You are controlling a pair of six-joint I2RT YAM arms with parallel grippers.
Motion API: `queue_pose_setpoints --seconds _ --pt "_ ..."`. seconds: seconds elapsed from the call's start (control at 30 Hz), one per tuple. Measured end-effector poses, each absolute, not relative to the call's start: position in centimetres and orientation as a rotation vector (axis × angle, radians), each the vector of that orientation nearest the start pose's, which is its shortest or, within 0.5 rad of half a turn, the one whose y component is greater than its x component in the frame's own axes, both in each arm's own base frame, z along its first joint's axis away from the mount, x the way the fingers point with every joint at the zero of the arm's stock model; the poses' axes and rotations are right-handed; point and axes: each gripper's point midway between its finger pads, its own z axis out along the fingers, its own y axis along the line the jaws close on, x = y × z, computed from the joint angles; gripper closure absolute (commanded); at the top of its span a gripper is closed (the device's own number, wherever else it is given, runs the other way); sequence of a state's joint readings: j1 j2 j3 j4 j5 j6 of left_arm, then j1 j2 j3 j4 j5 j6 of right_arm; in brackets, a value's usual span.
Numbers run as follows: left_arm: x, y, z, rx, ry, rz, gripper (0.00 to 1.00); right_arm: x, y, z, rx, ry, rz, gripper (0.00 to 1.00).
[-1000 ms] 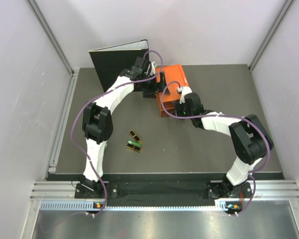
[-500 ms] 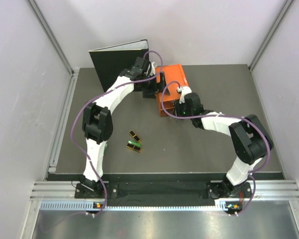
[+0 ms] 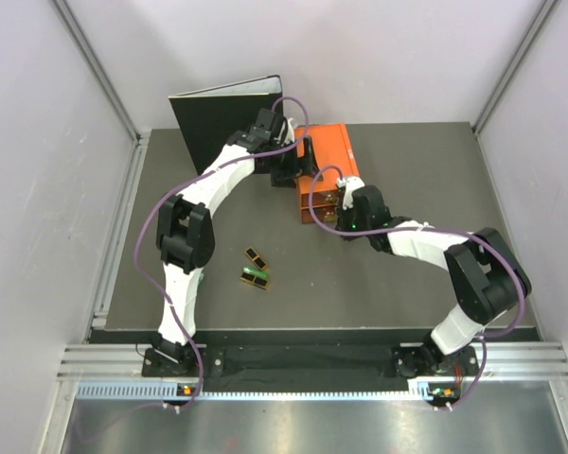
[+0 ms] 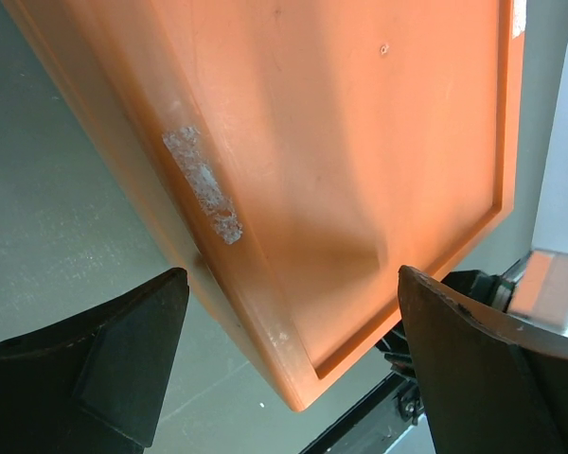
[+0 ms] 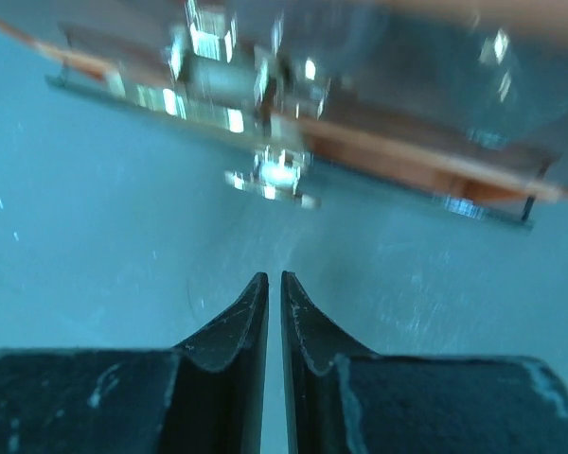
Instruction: Organize the makeup
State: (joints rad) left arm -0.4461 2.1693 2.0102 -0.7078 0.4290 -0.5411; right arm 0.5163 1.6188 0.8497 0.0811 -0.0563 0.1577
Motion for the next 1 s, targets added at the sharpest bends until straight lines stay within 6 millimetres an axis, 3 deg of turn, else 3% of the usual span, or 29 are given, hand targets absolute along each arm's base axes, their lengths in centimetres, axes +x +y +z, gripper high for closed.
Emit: queue_pose_setpoints --seconds 0.17,0.23,0.3,0.4,0.6,0.8,1.0 --pt "44.6 -31.6 15.8 0.072 2.57 -0.94 0.04 33.9 21.4 5.2 -0.455 2.285 0.423 0.86" --pt "44.6 -31.6 15.8 0.07 2.57 -0.94 0.04 33.8 21.4 5.5 -0.459 2.279 0.426 0.78" --pt "44.6 -31.6 15.8 0.069 2.57 -0.939 0.04 33.9 21.5 6.0 -0.459 2.265 0.43 0.67" --pt "44.6 -31.6 15.8 0.068 2.57 -0.937 0.04 34.2 21.6 6.4 -0.458 2.247 0.434 0.6" --pt "44.7 -31.5 15.7 0.066 2.569 -0.932 0.04 34.2 22.1 6.4 -0.467 2.23 0.444 0.58" --pt "44.5 -31.4 14.9 0.06 2.585 -0.925 0.04 34.2 23.2 5.5 -0.49 2.231 0.43 0.4" --pt "44.6 -31.5 14.9 0.062 2.577 -0.926 0.04 36.0 24.0 5.2 -0.468 2.223 0.323 0.35"
